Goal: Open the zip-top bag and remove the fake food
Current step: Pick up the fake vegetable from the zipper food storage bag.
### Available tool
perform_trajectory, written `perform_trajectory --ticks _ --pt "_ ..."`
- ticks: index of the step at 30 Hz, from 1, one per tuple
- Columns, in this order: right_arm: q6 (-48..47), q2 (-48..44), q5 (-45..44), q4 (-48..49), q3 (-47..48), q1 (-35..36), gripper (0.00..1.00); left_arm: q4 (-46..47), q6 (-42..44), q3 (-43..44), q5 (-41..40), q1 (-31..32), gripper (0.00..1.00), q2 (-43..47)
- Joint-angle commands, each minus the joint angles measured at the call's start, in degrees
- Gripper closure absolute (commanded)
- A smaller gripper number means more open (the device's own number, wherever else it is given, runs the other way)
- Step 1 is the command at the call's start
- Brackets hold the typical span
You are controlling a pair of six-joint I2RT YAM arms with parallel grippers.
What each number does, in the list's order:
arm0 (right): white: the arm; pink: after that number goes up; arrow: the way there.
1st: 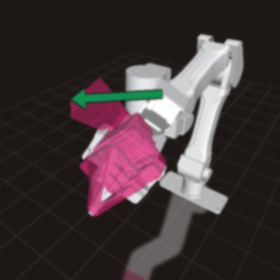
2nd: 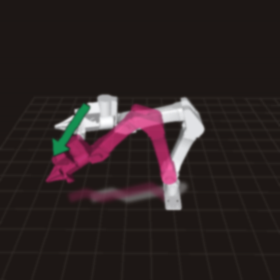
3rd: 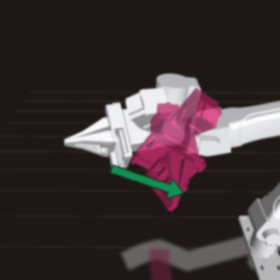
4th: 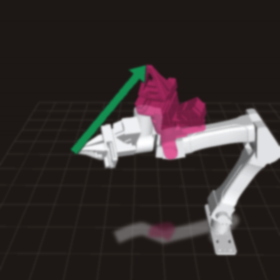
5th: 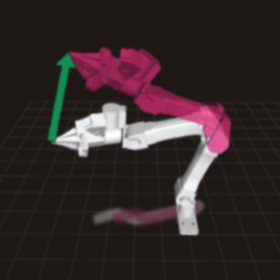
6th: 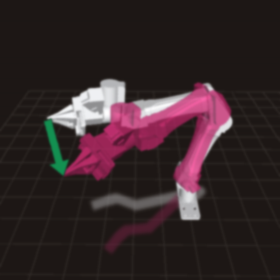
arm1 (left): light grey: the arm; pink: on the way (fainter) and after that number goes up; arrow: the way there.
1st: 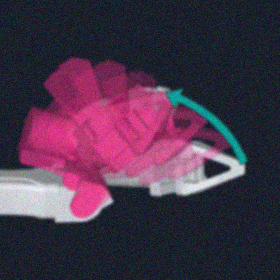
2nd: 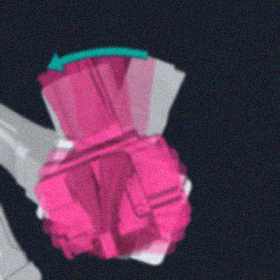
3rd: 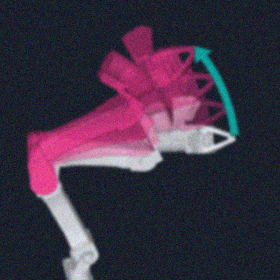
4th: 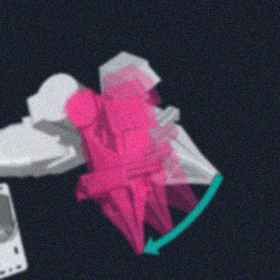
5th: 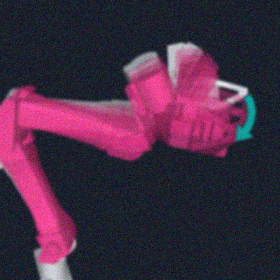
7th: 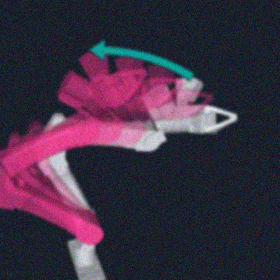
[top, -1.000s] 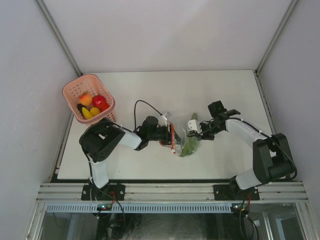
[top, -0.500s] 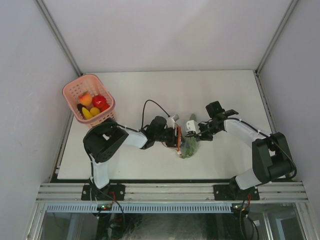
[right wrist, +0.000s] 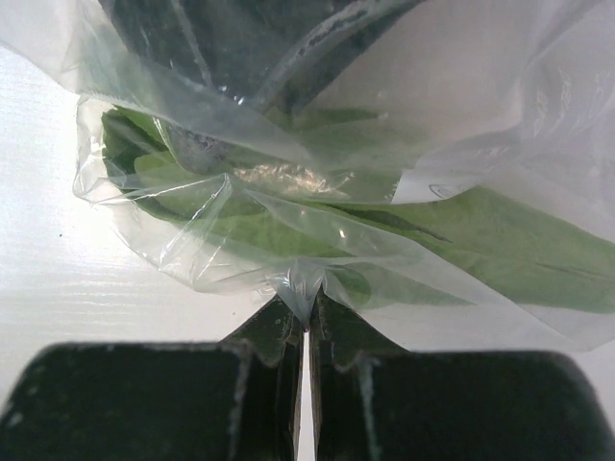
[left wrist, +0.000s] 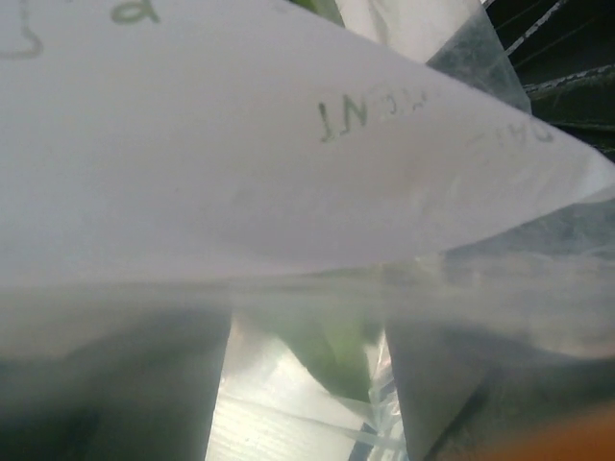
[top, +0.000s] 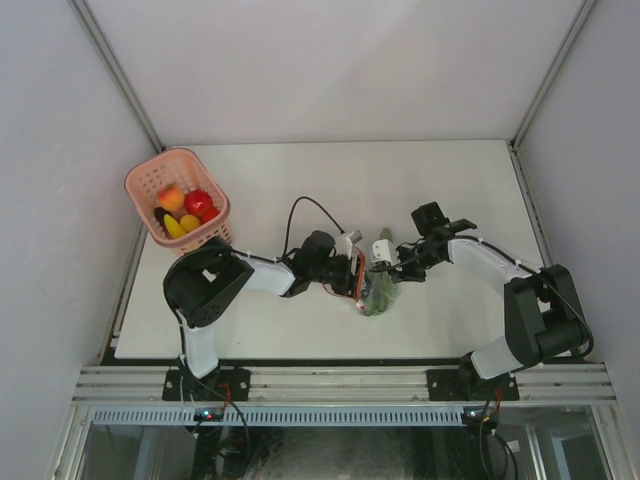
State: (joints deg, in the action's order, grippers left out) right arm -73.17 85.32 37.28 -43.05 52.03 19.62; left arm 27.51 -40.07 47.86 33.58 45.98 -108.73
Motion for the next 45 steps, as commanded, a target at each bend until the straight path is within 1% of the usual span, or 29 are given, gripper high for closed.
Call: perform_trajectory --ticks 1,5,10,12,18,19,21,24,26,31,36,42,45 --pt "0.97 0.09 0.60 1.67 2.06 0.25 1.00 -10.96 6.83 1.49 -4.86 1.04 0.32 0.18" --pt "1.19 0.19 0.48 1.83 2.03 0.32 1.00 -11.69 7.54 1.48 -5.39 1.13 0.33 -0.08" --pt "1.45 0.23 0.07 2.15 2.03 0.27 1.00 -9.59 8.03 0.43 -1.49 1.13 0.33 0.77" --pt "1.60 0.26 -0.01 2.32 2.08 0.25 1.00 -9.59 8.73 0.19 -1.08 1.13 0.33 1.35" --pt "1.97 0.05 -0.20 2.59 2.05 0.29 1.00 -14.49 10.48 1.86 -4.13 1.35 0.36 0.27" --pt "2.04 -0.02 -0.19 2.68 2.03 0.33 1.00 -14.58 10.23 1.84 -4.67 1.39 0.38 -0.02" --pt "2.28 0.01 -0.04 2.79 2.03 0.28 1.00 -14.58 9.54 1.84 -5.50 1.40 0.46 -0.52" --pt "2.44 0.00 0.52 2.68 2.15 0.16 1.00 -13.02 8.06 1.59 -5.37 1.28 0.67 -0.78" --pt "2.42 0.02 1.16 2.41 2.28 0.05 1.00 -10.32 6.55 0.91 -4.14 0.65 0.77 -0.47" --pt "2.48 -0.82 2.06 2.60 2.31 -1.27 1.00 -4.34 3.74 -2.68 -0.87 -3.45 0.93 3.53" --pt "2.91 -1.61 1.82 3.40 2.18 -1.71 1.00 -3.19 3.49 -4.81 3.56 -7.34 1.00 8.17" --pt "3.72 -2.59 0.41 5.93 1.14 -1.69 1.00 -3.13 3.61 -7.34 5.44 -12.05 1.00 13.35" --pt "4.91 -3.86 -0.88 8.78 0.13 -1.44 1.00 -1.67 2.64 -8.96 6.76 -14.03 1.00 15.66"
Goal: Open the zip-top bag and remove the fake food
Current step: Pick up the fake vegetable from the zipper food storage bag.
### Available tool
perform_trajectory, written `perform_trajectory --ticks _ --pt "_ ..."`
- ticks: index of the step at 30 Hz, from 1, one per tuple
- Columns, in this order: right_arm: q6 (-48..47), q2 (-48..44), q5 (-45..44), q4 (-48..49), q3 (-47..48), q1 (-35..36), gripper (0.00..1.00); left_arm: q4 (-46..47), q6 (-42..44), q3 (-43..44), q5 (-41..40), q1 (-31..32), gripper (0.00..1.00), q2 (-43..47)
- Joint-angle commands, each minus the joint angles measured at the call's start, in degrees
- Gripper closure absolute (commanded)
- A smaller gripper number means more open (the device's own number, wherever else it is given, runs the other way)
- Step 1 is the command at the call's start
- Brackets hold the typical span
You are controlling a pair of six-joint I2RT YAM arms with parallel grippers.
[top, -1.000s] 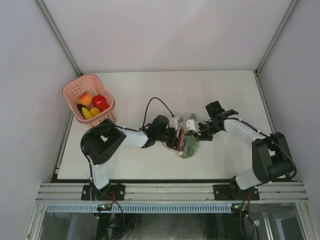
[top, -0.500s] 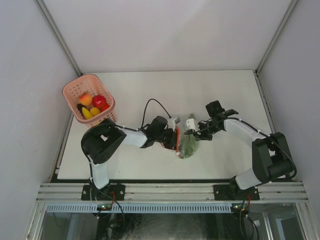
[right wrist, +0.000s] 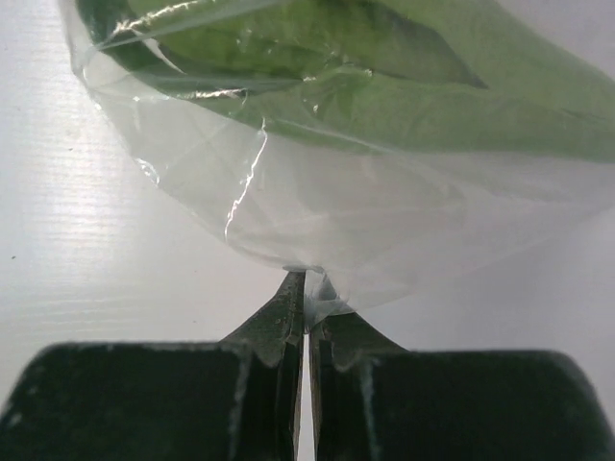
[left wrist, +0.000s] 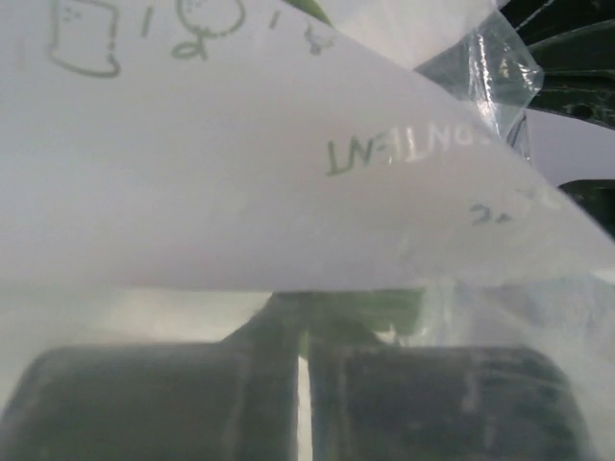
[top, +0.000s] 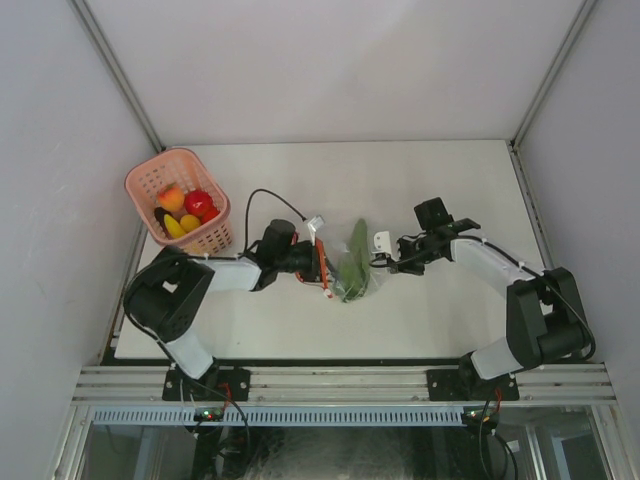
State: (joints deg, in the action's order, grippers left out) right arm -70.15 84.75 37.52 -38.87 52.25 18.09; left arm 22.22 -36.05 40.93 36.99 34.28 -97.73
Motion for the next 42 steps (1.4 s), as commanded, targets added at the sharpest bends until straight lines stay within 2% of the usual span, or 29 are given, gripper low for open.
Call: perform_trajectory --ticks 1,6,9,13,14,16,18,20,24,26,30,35,37,39,42 --pt "2.65 -3.69 -1.65 5.91 -0.45 0.11 1.00 4.36 -1.73 -2.58 3.81 -2.86 1.00 5.23" --pt "3.93 -4.36 -7.30 10.46 -1.96 0.16 1.00 7.93 -5.21 -6.36 5.73 -5.58 1.00 7.62" --pt "1.96 -3.58 -11.93 11.44 -3.19 1.99 1.00 22.60 -14.25 -11.43 8.16 -7.99 1.00 5.48" --pt "-0.18 -2.37 -18.07 12.42 -4.25 4.47 1.00 47.12 -29.93 -17.22 10.46 -11.13 1.00 -0.78" --pt "0.03 -2.24 -19.14 13.15 -4.30 4.50 1.00 50.74 -31.86 -18.08 10.63 -11.69 1.00 -2.04" --pt "0.46 -2.09 -21.51 14.64 -4.53 4.43 1.00 51.77 -31.67 -19.30 10.37 -11.92 1.00 -2.81" --pt "0.90 -1.88 -23.41 15.68 -4.62 3.84 1.00 48.77 -29.02 -20.28 9.56 -11.79 1.00 -1.65" --pt "1.26 -1.55 -25.17 16.56 -4.68 3.18 1.00 41.69 -24.27 -20.54 8.19 -11.79 1.00 1.23" --pt "2.05 -1.49 -26.57 17.61 -4.65 2.63 1.00 15.29 -8.48 -18.35 1.93 -10.88 1.00 11.69" --pt "2.46 -1.51 -26.65 17.93 -4.63 2.66 1.00 7.00 -4.22 -16.79 -0.53 -10.44 1.00 15.01" --pt "3.06 -1.80 -24.45 17.62 -4.64 2.85 1.00 4.45 -4.70 -16.98 0.58 -10.38 1.00 18.08" --pt "2.82 -1.84 -26.11 20.72 -6.07 7.52 1.00 19.11 -17.57 -18.73 6.13 -10.38 1.00 19.14" --pt "3.94 -0.43 -28.65 22.68 -6.15 8.28 1.00 20.57 -19.85 -18.87 7.55 -10.42 1.00 20.55" --pt "6.22 0.71 -32.21 24.86 -5.78 8.09 1.00 13.82 -16.63 -18.47 6.61 -10.38 1.00 23.64" --pt "9.98 1.23 -33.25 24.96 -4.14 7.77 1.00 -10.13 -2.38 -15.03 -2.47 -9.46 1.00 28.52"
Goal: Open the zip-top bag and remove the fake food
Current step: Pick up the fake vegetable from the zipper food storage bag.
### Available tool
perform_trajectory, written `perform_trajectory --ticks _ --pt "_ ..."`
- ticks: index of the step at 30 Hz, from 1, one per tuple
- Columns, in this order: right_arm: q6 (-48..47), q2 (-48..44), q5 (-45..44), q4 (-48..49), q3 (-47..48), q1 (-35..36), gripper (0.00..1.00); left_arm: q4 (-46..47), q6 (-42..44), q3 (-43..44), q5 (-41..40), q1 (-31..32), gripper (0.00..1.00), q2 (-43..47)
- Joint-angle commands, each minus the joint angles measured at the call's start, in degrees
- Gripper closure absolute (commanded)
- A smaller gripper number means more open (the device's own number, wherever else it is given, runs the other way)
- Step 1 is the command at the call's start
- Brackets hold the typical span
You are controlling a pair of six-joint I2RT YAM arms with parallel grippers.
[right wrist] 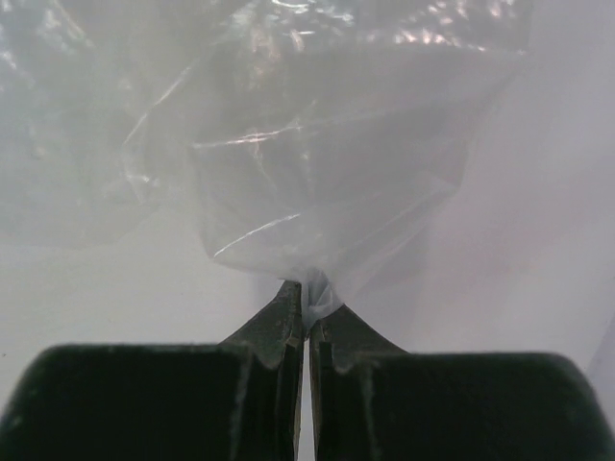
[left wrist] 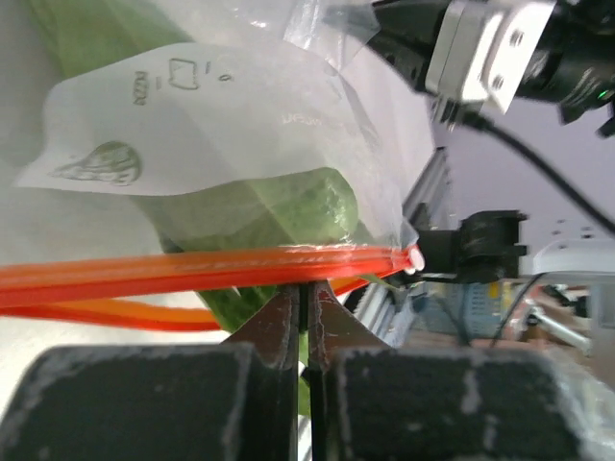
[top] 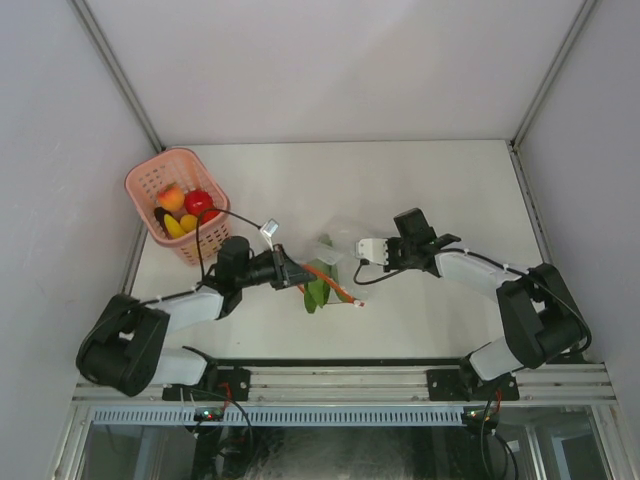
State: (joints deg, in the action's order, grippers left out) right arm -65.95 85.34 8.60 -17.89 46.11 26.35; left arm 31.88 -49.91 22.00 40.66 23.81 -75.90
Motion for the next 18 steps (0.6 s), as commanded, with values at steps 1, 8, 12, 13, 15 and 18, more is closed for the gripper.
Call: perform_trajectory --ticks 1,8,12,13,15,18 --pt "6.28 0.23 -3.63 3.72 2.20 -0.48 1.00 -22.33 13.36 3.96 -7.42 1.28 1.00 7.24" --pt "4.32 -2.28 10.01 -2.94 2.79 -0.55 0.97 -25.61 15.95 2.82 -11.96 2.96 0.82 5.80" --pt "6.48 -2.75 13.06 -4.32 3.91 -0.50 0.82 -27.91 17.72 3.66 -20.27 5.94 0.44 8.35" --pt "6.53 -2.91 14.01 -4.79 4.09 -0.49 0.79 -27.92 18.04 3.67 -21.75 6.39 0.38 8.67" --pt "6.88 -3.16 16.15 -5.49 4.36 -0.50 0.75 -27.50 18.47 3.78 -22.77 6.89 0.32 8.90" --pt "6.93 -3.40 18.79 -7.45 5.13 -0.64 0.71 -27.09 19.45 3.83 -24.19 7.80 0.24 9.15"
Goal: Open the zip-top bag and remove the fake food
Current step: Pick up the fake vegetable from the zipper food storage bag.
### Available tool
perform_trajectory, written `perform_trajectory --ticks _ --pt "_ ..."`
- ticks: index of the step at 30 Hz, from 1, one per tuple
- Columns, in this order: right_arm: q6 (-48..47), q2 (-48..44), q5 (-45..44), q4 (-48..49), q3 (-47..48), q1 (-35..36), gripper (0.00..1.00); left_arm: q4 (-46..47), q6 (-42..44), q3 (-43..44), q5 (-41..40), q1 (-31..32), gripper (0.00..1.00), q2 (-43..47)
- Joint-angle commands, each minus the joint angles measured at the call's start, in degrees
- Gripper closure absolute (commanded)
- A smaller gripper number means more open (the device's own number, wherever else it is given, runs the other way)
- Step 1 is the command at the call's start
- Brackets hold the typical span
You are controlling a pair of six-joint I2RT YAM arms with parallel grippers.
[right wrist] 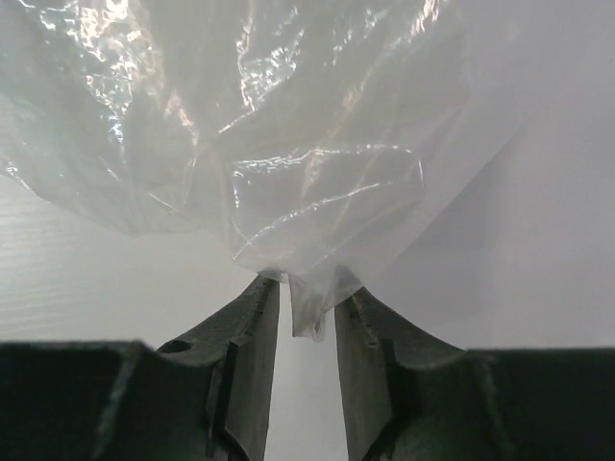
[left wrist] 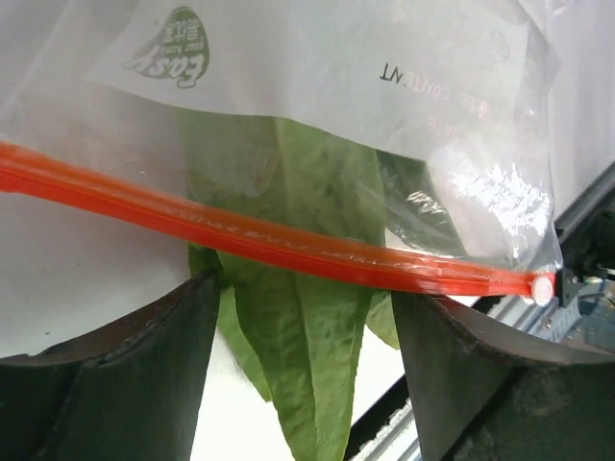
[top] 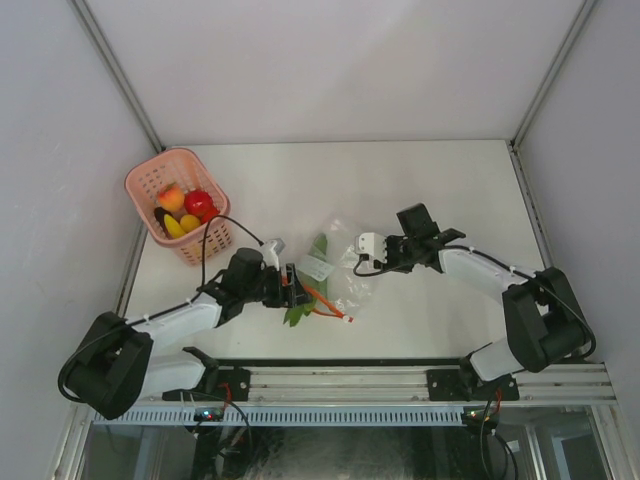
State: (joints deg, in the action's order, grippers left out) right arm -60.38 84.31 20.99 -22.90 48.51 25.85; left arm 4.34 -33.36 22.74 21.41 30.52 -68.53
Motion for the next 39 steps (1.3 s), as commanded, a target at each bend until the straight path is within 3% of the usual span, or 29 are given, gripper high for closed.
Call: perform_trajectory --ticks 1,3,4,23,26,28,31,34,36,39 --pt "1.16 -2.58 7.33 -3.31 3.00 -0.21 0.69 0.53 3.18 3.09 -5.51 1.46 0.18 1.88" --pt "0.73 -3.07 8.89 -4.53 3.44 -0.50 0.65 1.19 3.66 3.09 -5.98 2.00 0.01 1.85" --pt "0.67 -3.29 9.35 -4.75 3.44 -0.65 0.64 1.71 3.86 3.13 -5.96 2.19 0.00 1.63" --pt "8.65 -3.38 14.74 -5.77 6.81 -3.76 0.60 2.77 6.62 10.73 -14.00 6.22 0.02 -13.79" --pt "10.43 -4.40 17.26 -6.01 7.49 -4.76 0.59 3.35 6.65 10.74 -14.21 6.22 0.14 -15.55" --pt "12.11 -5.33 19.14 -5.94 8.07 -5.33 0.58 3.59 6.85 10.91 -13.59 6.23 0.32 -15.85" --pt "17.58 -6.72 22.13 -5.06 9.18 -6.63 0.54 3.91 7.46 10.62 -12.43 6.22 0.67 -14.34" --pt "23.27 -7.27 27.28 -3.35 9.85 -9.18 0.47 4.09 8.29 10.27 -11.08 6.21 0.88 -12.41" --pt "27.93 -7.04 29.64 -1.57 9.85 -11.49 0.38 4.18 9.20 10.10 -9.97 6.22 0.98 -10.99" --pt "36.82 -5.87 32.32 2.42 9.91 -14.16 0.27 3.43 11.18 9.96 -9.23 6.29 1.00 -8.64"
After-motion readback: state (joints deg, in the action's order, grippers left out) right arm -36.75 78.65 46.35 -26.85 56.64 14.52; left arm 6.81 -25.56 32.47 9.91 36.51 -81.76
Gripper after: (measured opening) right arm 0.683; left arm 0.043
